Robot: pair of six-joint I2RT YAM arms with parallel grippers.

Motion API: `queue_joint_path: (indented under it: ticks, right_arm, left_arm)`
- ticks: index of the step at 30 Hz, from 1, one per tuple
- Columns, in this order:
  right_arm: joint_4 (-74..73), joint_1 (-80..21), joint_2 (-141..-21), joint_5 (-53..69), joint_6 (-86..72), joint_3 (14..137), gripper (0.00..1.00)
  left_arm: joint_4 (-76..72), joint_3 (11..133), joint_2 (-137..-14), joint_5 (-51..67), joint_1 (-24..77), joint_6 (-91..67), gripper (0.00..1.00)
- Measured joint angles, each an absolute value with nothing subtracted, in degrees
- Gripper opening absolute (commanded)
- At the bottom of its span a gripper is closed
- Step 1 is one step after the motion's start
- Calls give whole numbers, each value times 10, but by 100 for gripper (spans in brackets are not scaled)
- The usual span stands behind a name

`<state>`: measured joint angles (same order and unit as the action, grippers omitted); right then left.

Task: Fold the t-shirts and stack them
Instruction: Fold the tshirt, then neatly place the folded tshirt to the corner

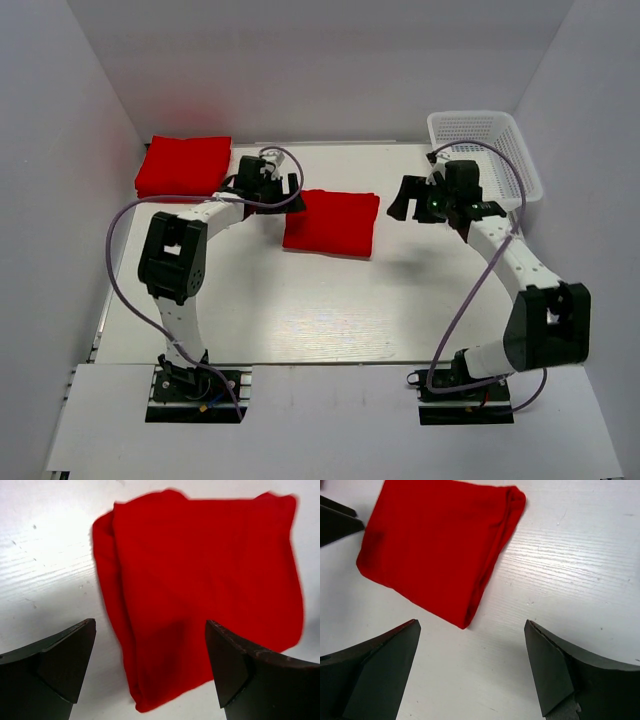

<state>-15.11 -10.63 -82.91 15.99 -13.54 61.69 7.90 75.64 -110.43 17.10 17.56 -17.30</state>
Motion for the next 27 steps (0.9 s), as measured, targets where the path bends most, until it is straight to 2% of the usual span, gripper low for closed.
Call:
queue_joint_path:
  ticks: [8,10,13,14,18,19,20,21,27]
  right_arm:
    - [-186,-107,-719,118,-117,598,90]
    - [-201,-107,-695,103,-114,589,90]
    - [-217,-107,-667,84,-110,579,90]
    - [-221,-107,-660,78,-109,577,90]
    - [-233,-107,-630,57,-103,562,90]
    - [-236,-107,-623,51,-103,558,90]
    - [-237,-107,-617,44,-102,554,90]
    - [-240,-107,-612,39,-102,552,90]
    - [-243,-107,-595,2,-99,545,90]
  left_arm:
    - [66,768,-1170,176,191,-161,100]
    - [61,768,-1176,177,199,-156,95]
    - [44,766,-1182,185,210,-146,78]
    - [38,765,-1185,189,214,-142,66]
    - [25,761,-1192,202,229,-129,36]
    - [21,759,-1193,206,232,-126,26]
    - [18,757,-1193,209,234,-123,4]
    - [16,757,-1193,213,234,-125,0]
    - [25,773,-1193,234,229,-104,0]
